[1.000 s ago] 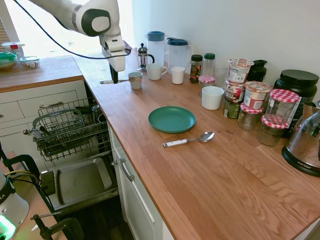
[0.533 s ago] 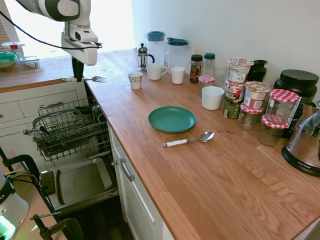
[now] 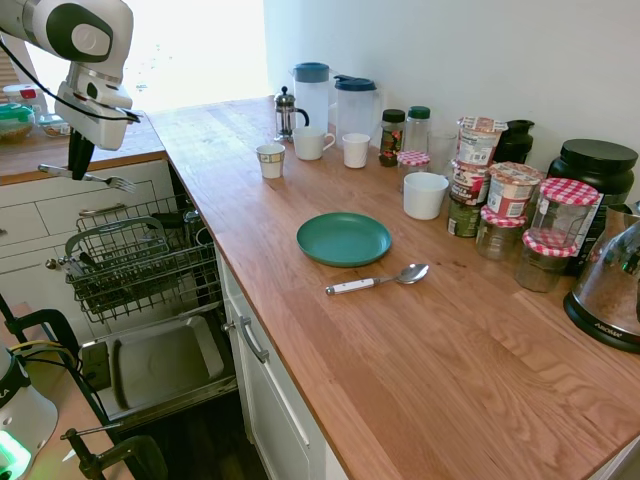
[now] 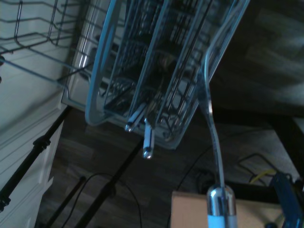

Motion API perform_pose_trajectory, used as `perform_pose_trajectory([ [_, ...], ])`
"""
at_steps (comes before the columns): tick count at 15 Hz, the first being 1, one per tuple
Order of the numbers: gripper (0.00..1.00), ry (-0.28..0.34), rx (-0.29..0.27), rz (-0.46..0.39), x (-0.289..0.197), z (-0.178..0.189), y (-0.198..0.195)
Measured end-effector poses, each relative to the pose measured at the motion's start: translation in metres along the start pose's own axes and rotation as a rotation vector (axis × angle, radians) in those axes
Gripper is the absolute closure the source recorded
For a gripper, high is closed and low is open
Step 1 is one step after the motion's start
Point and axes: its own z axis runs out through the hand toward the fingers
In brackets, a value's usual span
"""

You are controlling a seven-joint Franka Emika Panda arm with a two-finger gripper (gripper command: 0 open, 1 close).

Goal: Put the fork in the dishwasher

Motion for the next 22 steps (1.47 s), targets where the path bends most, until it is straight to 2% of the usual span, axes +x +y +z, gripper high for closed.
perform_pose_trajectory([
  [4,1.0,-0.109,-0.077,0.05,0.006,0.055,-0.028],
  [11,1.0,-0.211,-0.16,0.068,0.031,0.129,-0.077],
  [17,1.0,-0.26,-0.17,0.104,0.064,0.156,-0.098],
  [22,1.0,-0.283,-0.165,0.136,0.089,0.164,-0.113],
])
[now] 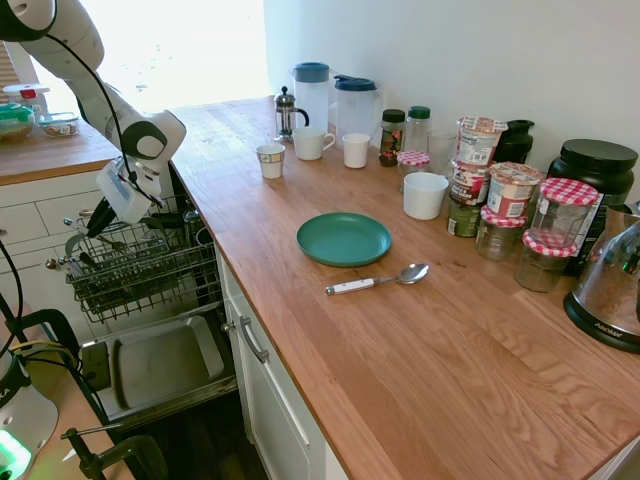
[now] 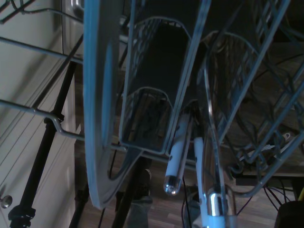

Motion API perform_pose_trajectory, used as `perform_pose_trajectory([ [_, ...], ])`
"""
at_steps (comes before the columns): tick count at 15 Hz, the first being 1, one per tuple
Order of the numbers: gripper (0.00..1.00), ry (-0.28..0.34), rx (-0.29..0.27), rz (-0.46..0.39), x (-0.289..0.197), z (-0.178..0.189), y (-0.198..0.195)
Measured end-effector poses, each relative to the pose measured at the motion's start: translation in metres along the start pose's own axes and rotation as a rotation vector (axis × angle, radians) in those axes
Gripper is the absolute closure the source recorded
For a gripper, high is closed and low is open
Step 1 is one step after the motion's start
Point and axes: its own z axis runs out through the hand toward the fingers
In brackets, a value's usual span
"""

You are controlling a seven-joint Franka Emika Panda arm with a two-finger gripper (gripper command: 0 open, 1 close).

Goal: Put the fork in the dishwasher

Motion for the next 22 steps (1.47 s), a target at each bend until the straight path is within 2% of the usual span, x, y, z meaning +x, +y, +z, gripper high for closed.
perform_pose_trajectory([
  [13,1.0,-0.021,-0.001,0.068,0.045,0.006,-0.01],
  [22,1.0,-0.028,0.008,0.063,0.049,0.004,-0.024],
])
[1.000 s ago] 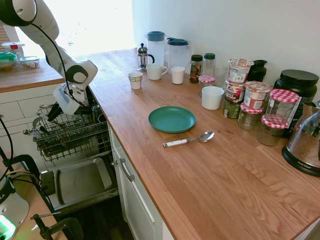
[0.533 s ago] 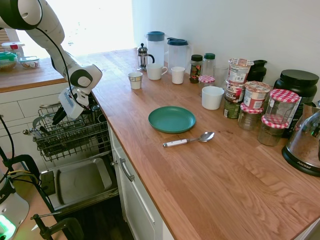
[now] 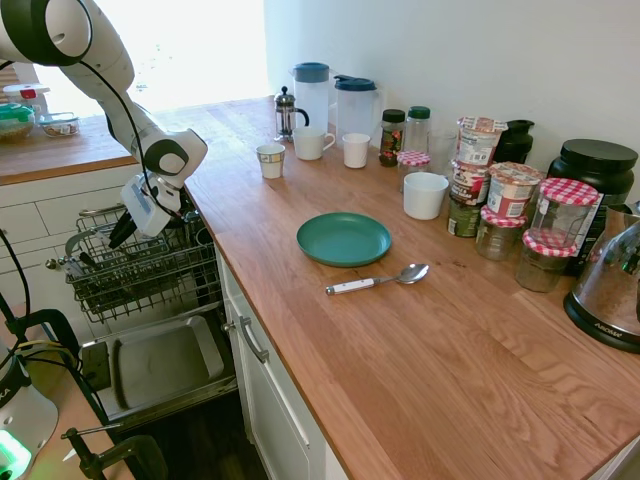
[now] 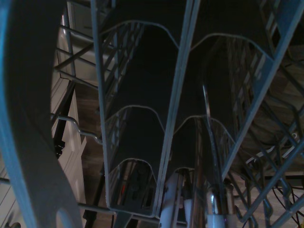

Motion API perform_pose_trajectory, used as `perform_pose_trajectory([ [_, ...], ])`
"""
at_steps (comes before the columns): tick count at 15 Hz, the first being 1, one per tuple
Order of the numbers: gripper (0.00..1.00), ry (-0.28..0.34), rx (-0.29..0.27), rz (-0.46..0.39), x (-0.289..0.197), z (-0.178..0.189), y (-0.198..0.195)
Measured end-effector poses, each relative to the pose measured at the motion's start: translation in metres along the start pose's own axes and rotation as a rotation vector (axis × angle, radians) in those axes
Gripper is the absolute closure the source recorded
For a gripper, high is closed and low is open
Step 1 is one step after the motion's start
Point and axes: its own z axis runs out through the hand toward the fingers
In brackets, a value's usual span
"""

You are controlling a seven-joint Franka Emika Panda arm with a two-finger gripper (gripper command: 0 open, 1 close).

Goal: Put the fork in the dishwasher

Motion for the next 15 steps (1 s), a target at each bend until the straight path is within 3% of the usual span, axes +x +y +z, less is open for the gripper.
perform_pose_trajectory([
  [1,1.0,-0.002,-0.002,0.001,0.001,0.0011,-0.0011],
  [2,0.0,-0.003,-0.003,0.002,0.0021,0.0022,-0.0022],
  [15,0.0,-0.007,-0.001,-0.017,0.0031,-0.0021,-0.0039],
])
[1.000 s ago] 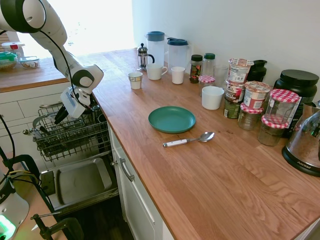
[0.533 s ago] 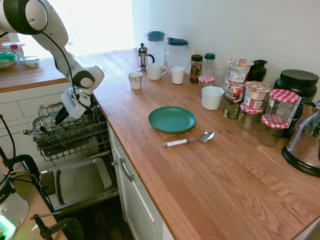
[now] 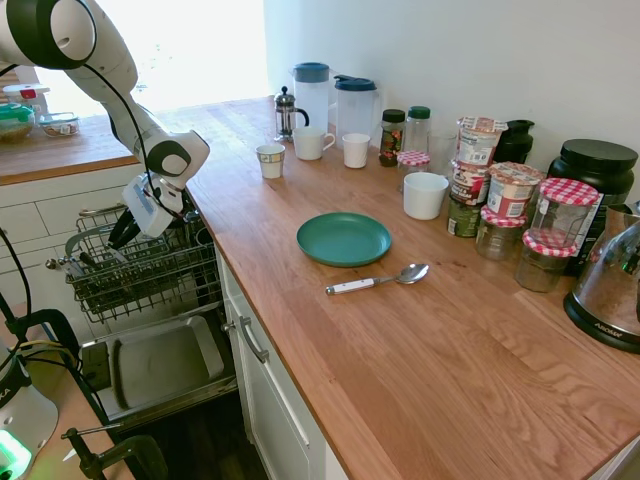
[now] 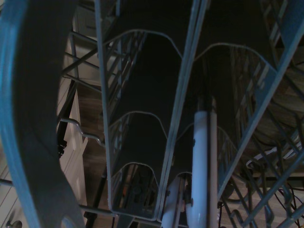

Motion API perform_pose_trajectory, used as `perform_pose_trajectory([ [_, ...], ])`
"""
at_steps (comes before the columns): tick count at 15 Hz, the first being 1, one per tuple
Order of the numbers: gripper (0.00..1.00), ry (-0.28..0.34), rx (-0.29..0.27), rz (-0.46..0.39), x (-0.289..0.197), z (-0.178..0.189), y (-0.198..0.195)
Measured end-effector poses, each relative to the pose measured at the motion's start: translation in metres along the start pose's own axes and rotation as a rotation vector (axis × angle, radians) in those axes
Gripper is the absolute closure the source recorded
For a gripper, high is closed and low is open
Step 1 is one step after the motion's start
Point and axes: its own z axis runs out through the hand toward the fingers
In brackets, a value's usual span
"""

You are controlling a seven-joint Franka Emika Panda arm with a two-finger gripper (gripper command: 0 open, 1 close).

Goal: Put the fork in the dishwasher

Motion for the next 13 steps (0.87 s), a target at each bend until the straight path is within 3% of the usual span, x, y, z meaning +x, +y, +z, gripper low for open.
perform_pose_trajectory([
  [6,0.0,-0.004,-0.009,-0.037,-0.013,-0.008,0.005],
  [13,0.0,0.065,0.034,-0.103,-0.076,-0.043,0.041],
])
